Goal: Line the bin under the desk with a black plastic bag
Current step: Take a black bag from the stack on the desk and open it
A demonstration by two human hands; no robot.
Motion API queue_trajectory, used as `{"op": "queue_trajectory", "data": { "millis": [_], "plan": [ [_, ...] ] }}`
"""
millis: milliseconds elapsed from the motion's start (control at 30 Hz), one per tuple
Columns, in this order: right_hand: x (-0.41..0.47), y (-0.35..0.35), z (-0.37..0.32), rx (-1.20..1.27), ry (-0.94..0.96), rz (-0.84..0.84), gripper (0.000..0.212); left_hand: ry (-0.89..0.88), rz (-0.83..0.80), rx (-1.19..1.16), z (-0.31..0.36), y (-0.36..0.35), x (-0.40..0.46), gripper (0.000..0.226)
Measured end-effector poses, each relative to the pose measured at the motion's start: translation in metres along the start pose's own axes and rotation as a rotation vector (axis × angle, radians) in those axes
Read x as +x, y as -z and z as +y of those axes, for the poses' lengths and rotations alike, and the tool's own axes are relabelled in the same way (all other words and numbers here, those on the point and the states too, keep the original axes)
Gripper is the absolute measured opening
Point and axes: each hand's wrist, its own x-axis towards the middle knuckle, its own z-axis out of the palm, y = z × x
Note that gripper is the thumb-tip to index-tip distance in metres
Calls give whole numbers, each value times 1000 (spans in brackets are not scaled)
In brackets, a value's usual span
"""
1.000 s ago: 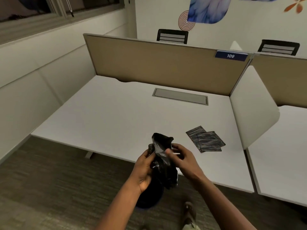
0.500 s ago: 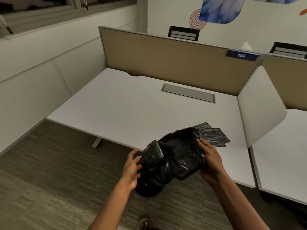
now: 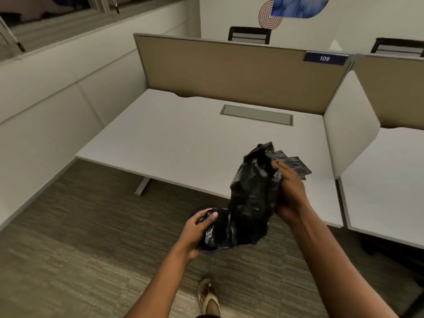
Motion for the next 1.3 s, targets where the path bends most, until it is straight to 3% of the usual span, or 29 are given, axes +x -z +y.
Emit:
{"op": "queue_trajectory", "data": {
  "millis": [233, 433, 600, 700, 767, 833, 933, 1033, 1167, 1300],
  "plan": [
    [-15, 41, -45, 86, 116, 118, 22, 68, 113, 239, -25, 58, -52, 59],
    [-40, 57, -50, 80, 169, 227, 26, 60, -120, 309, -21, 87, -55, 46],
    [-55, 57, -46, 29, 277, 290, 32, 59, -140, 365, -16, 102, -35, 42],
    [-60, 47, -33, 33, 262, 338, 24, 83, -90, 382, -5, 106, -32, 66],
    [-60, 33, -18, 34, 207, 335, 24, 90, -102, 440, 5, 108, -30, 70],
    [-60, 15, 2, 28, 163, 308, 22, 29, -41, 522, 19, 107, -27, 70],
    [-63, -12, 35, -47, 114, 251, 19, -255, 40, 611, 57, 89, -37, 66],
    [-62, -39, 63, -203, 98, 203, 29, -478, -145, 671, 102, 51, -53, 65],
    [-60, -68, 85, -197, 104, 125, 24, -562, -265, 905, 123, 10, -68, 47],
    [-61, -69, 87, -304, 119, 270, 32, -565, -204, 942, 109, 20, -65, 28]
  ]
}}
